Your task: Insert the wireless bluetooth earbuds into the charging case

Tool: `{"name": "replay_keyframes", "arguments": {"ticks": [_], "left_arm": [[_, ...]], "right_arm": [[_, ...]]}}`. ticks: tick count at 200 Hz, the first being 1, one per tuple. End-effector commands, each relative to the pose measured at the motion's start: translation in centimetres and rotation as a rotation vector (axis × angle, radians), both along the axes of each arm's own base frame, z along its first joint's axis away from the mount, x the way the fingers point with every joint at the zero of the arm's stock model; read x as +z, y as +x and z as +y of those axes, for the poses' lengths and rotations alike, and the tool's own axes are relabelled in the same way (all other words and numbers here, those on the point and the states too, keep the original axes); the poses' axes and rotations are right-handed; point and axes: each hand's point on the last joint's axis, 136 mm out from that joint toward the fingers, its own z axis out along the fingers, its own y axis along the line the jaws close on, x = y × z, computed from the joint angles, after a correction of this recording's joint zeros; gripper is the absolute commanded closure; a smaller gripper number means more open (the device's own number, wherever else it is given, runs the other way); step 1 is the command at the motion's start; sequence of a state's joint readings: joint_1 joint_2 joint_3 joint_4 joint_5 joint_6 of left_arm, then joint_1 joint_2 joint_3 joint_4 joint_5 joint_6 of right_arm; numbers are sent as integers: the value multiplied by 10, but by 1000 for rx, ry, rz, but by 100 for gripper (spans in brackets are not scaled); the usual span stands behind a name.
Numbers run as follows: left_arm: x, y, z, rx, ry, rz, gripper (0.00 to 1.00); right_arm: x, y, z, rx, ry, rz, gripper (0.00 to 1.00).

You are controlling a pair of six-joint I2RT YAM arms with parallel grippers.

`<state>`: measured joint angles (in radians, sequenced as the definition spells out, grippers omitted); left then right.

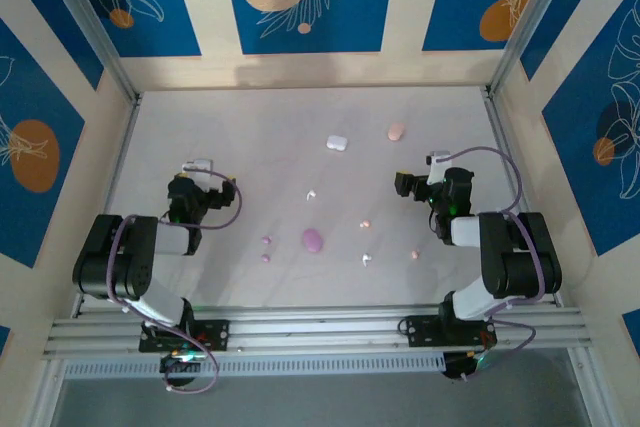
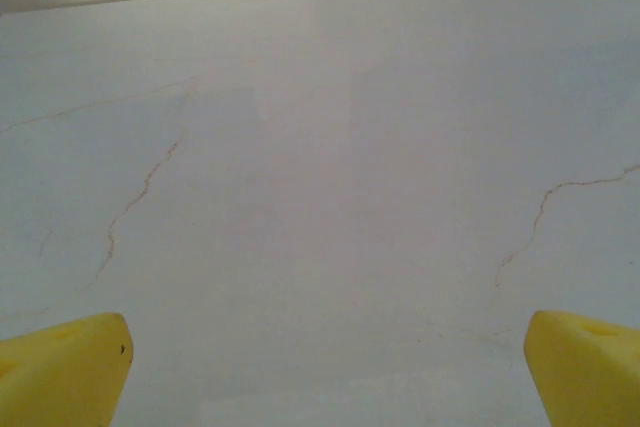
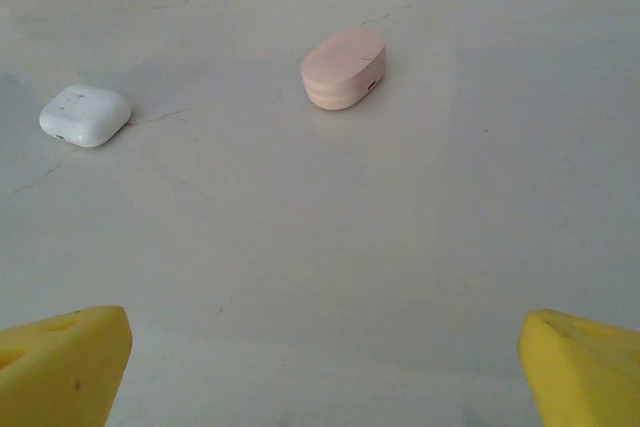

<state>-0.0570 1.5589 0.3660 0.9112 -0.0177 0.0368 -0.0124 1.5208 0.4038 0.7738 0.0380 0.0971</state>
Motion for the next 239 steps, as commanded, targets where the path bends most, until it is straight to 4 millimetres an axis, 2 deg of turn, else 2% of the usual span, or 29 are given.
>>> {"name": "replay_keyframes", "arguments": {"ticks": [1,134,169,200,219,224,239], "left_arm": [[7,5,-4,-26,5,-22,0],[7,5,-4,-28,1,-20,0],[12,-1,7,40,-3,-67,0],[31,-11,11,58,-4,-120,0],[45,-16,22,133,-36,-61,0],[49,-18,24,144,-42,-56,0],[68,-24,30,192,-90,-90,0]], "right_arm": [[11,7,0,-5,-10,-42,1],[11,7,0,-3,-5,-38,1],[12,7,1,-4,-16,-45,1],[17,5,4,-9,-45,-66,1],[27,4,4,-11,-45,-62,1],[34,5,4,-18,-39,-48,1],[37,2,-9,-105,7,100,1]]}}
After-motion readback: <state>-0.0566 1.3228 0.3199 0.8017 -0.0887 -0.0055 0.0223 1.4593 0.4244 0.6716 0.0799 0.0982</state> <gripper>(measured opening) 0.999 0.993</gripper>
